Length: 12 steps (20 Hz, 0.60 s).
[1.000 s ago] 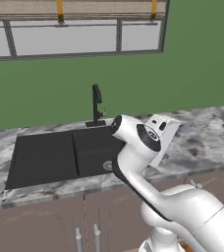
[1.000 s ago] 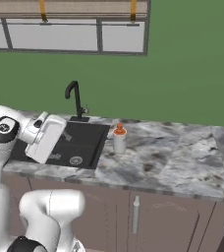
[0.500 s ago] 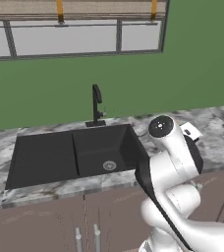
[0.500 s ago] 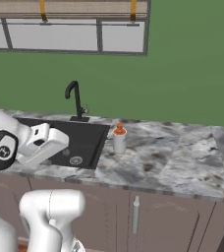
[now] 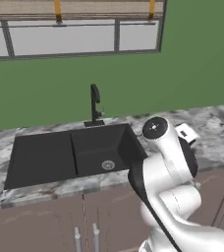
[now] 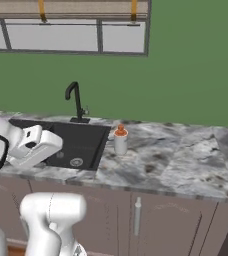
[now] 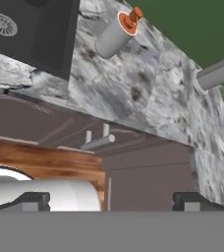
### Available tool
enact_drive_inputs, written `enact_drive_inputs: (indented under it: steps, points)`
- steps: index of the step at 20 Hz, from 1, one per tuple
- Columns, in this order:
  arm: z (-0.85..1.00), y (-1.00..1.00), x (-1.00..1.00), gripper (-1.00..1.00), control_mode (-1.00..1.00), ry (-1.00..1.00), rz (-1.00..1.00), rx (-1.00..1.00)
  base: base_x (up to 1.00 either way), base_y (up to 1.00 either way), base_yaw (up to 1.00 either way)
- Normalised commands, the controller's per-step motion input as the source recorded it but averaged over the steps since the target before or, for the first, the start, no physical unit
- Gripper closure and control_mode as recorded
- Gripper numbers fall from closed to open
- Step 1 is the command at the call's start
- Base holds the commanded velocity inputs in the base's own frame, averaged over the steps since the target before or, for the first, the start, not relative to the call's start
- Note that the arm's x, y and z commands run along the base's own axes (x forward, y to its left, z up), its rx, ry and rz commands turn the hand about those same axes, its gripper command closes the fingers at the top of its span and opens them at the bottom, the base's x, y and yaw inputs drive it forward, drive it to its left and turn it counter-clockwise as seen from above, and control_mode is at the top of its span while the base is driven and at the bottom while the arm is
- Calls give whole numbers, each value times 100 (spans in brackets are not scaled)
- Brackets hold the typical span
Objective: Restock the sink supplies by placing the sponge and soap dispenser on the counter and next to the sink. Make sure the soap dispenser is upright.
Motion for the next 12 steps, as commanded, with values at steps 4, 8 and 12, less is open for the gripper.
enact_drive_inputs:
  steps: [4, 8, 12]
  points:
    - [0, 0, 0, -100, 100, 0, 0, 0, -95, 0, -62]
    - [0, 0, 0, -100, 100, 0, 0, 0, -59, 1, -88]
    - [0, 0, 0, -100, 100, 0, 0, 0, -26, 0, -97]
